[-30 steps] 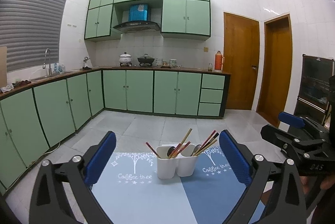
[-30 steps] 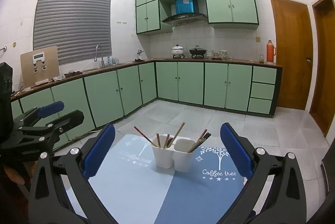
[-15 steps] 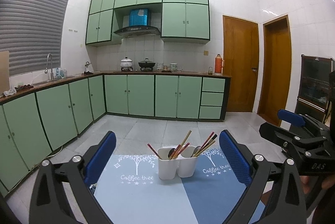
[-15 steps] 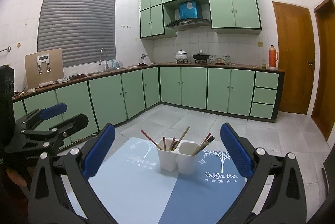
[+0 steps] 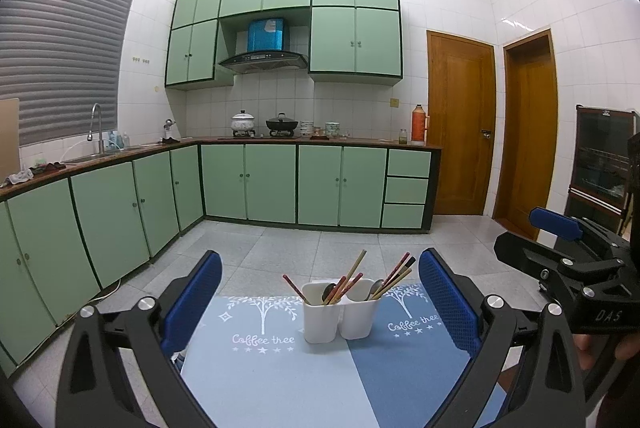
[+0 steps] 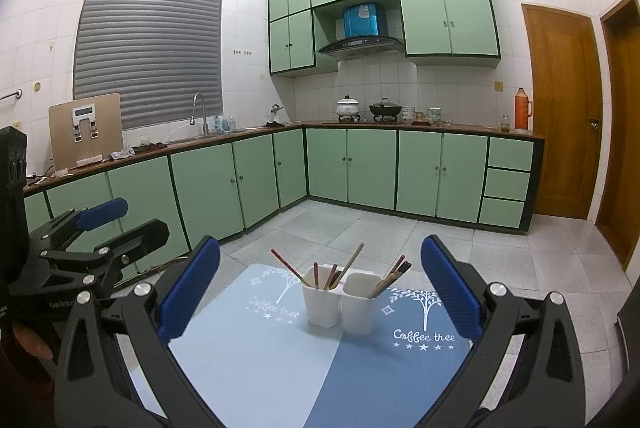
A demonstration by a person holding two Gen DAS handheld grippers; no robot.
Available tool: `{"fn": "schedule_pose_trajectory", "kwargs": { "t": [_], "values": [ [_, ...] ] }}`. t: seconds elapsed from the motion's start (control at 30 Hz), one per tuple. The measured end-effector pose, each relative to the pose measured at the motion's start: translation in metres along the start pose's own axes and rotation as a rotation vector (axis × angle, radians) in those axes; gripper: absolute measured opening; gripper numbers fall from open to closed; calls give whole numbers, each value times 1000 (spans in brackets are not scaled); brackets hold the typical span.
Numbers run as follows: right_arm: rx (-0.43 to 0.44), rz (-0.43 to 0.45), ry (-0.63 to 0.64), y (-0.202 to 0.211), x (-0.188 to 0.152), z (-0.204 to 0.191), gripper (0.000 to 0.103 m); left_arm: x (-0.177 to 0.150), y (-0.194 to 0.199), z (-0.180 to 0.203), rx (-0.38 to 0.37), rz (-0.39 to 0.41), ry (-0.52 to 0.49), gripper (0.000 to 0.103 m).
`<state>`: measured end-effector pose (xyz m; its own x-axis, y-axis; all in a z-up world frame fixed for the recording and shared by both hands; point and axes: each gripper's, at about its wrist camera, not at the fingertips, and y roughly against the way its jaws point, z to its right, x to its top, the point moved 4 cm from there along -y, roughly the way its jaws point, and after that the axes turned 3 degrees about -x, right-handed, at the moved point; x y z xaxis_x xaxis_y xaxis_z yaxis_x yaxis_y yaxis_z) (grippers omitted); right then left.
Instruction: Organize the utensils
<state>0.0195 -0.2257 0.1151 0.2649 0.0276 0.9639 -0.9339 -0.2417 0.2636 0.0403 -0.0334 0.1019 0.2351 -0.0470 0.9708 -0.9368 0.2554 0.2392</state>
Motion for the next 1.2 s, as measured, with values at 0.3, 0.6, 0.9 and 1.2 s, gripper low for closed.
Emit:
{"fn": "schedule_pose_trajectory", "kwargs": {
  "t": [0.3, 0.6, 0.9, 1.2],
  "values": [
    [-2, -4, -3, -1, -1, 0, 98, 0, 0, 0, -1, -1, 0, 97],
    [-4, -8, -2, -2, 0, 1, 98, 0, 0, -1, -1, -1, 0, 97],
    [-3, -8, -2, -2, 0, 1, 98, 0, 1, -1, 0, -1, -1, 97],
    [-7, -14, -1, -5, -2, 3, 98, -2, 3, -3, 4, -2, -1, 97]
  ]
}}
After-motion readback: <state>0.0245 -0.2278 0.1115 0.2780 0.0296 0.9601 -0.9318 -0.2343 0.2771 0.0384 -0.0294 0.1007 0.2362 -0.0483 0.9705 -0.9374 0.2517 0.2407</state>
